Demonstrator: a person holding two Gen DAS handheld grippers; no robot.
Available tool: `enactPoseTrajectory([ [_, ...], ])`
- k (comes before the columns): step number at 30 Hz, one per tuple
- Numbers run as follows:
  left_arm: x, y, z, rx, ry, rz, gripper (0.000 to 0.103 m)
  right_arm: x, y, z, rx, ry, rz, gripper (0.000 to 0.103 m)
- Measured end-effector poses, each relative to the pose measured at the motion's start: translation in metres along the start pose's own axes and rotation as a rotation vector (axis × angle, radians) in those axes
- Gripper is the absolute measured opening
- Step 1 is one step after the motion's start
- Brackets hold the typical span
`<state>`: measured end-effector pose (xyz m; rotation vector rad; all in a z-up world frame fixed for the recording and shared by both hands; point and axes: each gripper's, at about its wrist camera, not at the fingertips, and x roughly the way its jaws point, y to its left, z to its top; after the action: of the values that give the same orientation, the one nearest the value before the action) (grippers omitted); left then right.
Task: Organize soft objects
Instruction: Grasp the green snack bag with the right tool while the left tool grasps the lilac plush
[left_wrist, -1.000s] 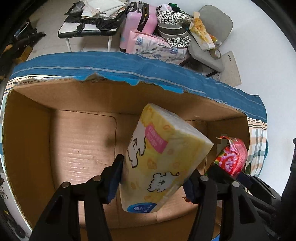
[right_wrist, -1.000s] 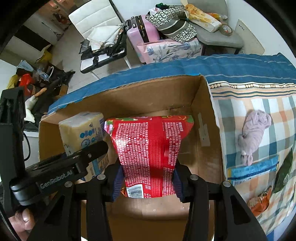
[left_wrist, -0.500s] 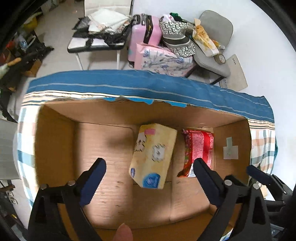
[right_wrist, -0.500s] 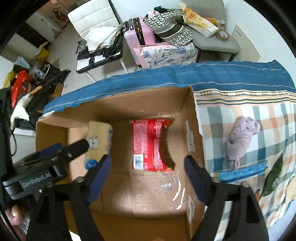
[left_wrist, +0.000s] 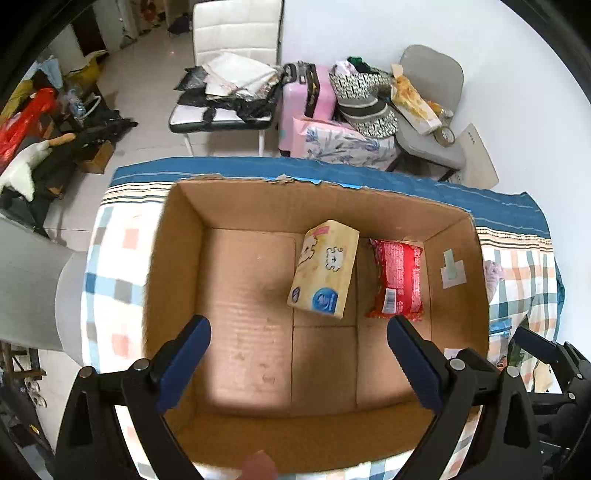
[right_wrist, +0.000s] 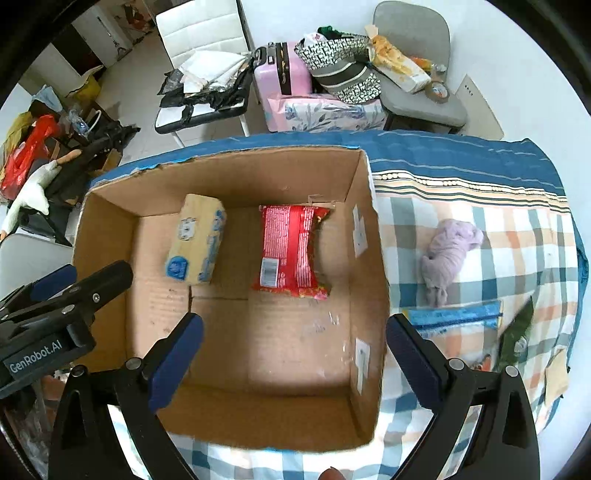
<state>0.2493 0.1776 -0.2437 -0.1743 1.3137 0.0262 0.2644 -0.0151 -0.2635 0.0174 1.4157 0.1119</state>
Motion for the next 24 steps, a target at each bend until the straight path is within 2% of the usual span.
enactPoseTrajectory([
  [8, -0.044, -0.004, -0.03, -0.031, -0.06, 0.029, 0.098, -0.045, -0.004, -0.031, -0.017, -0.06, 0.031, 0.101],
  [13, -0.066, -0.03, -0.038, -0.005, -0.093, 0.047, 0.098, -0.065, -0.021, -0.045, 0.015, -0.085, 0.083, 0.101],
  [18, -0.085, -0.087, -0.037, 0.088, -0.136, 0.036, 0.098, -0.09, -0.078, -0.056, 0.117, -0.127, 0.136, 0.101],
  [22, -0.085, -0.153, -0.032, 0.212, -0.149, -0.01, 0.098, -0.104, -0.135, -0.065, 0.229, -0.161, 0.153, 0.103],
  [24, -0.076, -0.19, -0.028, 0.269, -0.13, -0.037, 0.098, -0.107, -0.172, -0.071, 0.29, -0.176, 0.14, 0.103],
])
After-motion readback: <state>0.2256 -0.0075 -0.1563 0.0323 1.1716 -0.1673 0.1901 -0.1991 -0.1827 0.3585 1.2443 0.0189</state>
